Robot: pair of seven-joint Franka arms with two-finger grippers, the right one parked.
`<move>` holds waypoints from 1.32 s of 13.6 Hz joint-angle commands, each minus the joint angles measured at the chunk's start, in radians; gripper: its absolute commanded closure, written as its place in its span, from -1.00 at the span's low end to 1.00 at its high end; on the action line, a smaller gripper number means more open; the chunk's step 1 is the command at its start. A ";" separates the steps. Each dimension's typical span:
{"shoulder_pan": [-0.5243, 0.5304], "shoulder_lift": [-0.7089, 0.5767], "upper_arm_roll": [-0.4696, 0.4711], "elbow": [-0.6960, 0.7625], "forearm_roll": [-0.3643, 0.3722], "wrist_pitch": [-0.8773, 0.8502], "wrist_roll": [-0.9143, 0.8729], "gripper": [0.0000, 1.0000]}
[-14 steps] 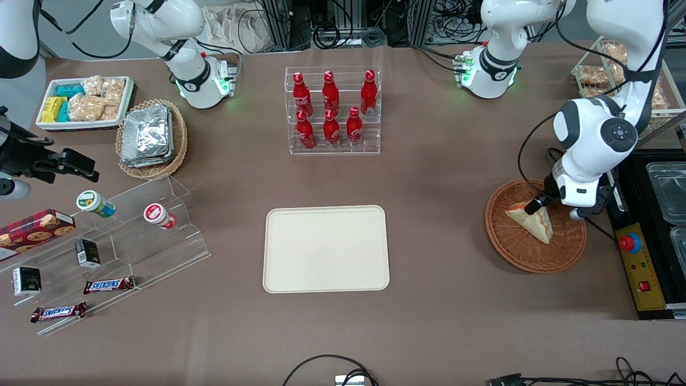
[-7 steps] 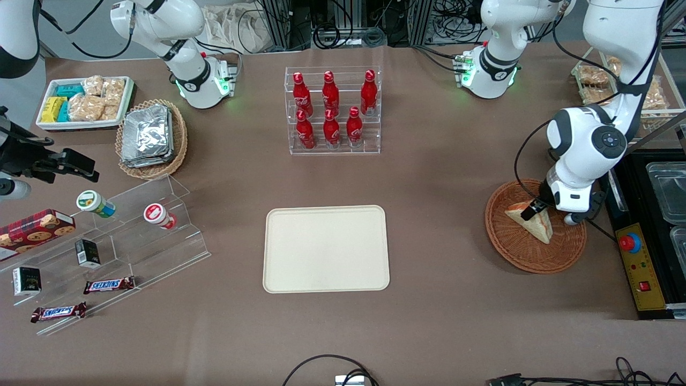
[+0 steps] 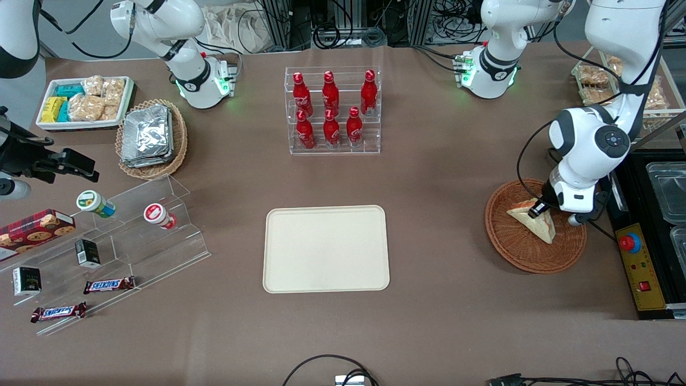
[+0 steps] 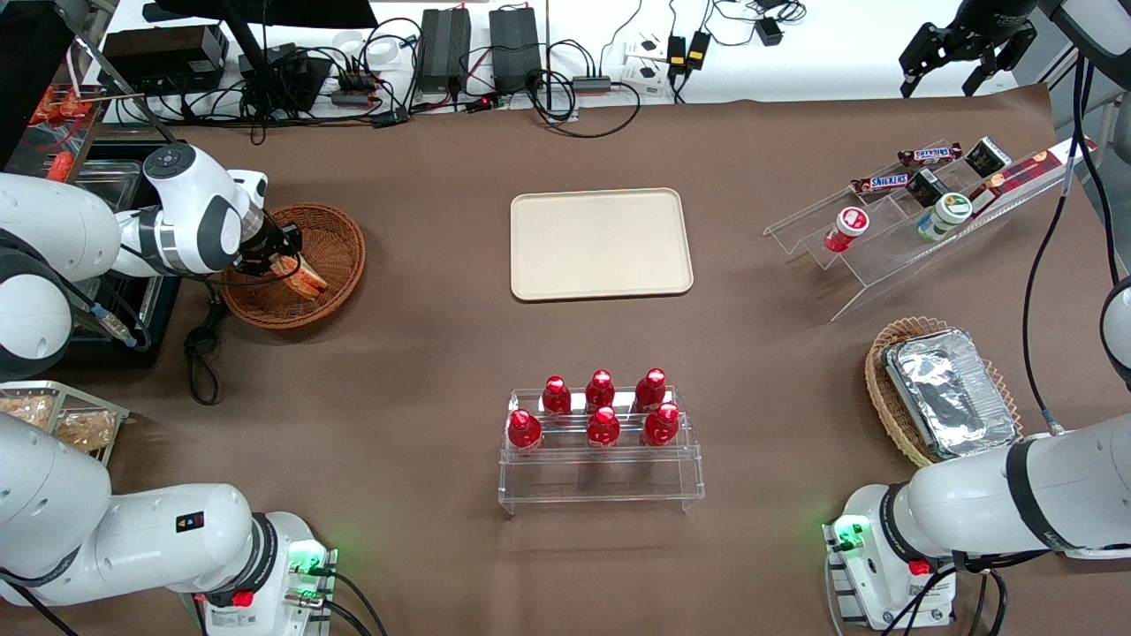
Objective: Place sandwich from basket to tray
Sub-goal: 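Lower the open left gripper around the wrapped sandwich, then close the left gripper on the sandwich and lift it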
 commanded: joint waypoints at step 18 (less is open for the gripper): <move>-0.023 -0.030 -0.314 0.532 0.114 -0.671 0.269 0.62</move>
